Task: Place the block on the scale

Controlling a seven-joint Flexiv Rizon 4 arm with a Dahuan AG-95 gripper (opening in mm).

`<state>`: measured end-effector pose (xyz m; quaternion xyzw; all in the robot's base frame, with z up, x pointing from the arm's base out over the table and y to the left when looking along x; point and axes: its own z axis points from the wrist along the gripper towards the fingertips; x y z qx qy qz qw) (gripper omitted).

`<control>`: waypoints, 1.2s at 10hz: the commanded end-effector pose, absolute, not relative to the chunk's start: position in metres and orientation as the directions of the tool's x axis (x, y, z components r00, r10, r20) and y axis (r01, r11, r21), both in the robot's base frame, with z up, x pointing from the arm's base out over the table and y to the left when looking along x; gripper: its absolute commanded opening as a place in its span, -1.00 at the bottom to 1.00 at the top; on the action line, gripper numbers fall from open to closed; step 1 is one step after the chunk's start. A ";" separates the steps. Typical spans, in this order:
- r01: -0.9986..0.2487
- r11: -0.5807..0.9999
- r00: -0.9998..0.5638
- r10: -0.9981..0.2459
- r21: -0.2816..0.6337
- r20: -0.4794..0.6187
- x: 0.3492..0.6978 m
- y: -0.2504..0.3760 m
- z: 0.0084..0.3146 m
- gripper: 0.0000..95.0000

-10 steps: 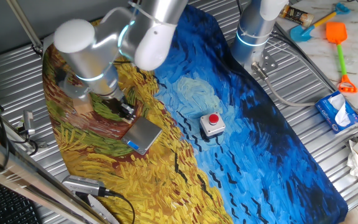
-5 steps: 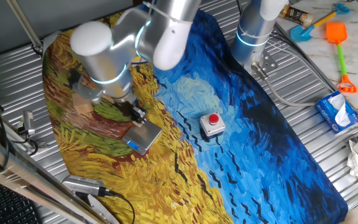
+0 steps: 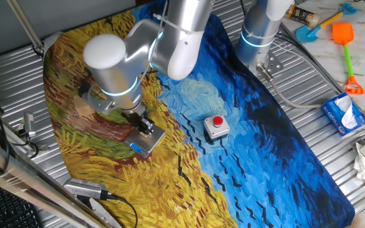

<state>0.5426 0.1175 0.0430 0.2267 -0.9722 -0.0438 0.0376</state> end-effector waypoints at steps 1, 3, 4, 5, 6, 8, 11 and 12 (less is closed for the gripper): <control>-0.438 0.893 -0.895 -0.444 0.101 0.049 0.542 0.118 0.042 -1.00; -0.436 0.894 -0.895 -0.443 0.106 0.049 0.542 0.118 0.041 -1.00; -0.438 0.893 -0.894 -0.445 0.105 0.055 0.542 0.118 0.041 -1.00; -0.444 0.890 -0.891 -0.451 0.100 0.060 0.542 0.118 0.041 -0.60; -0.450 0.887 -0.887 -0.457 0.098 0.062 0.542 0.118 0.040 -0.60; -0.466 0.879 -0.878 -0.473 0.099 0.072 0.542 0.116 0.037 -0.60; -0.479 0.872 -0.871 -0.486 0.101 0.073 0.543 0.116 0.037 -0.20; -0.486 0.869 -0.867 -0.493 0.096 0.077 0.543 0.116 0.037 -0.20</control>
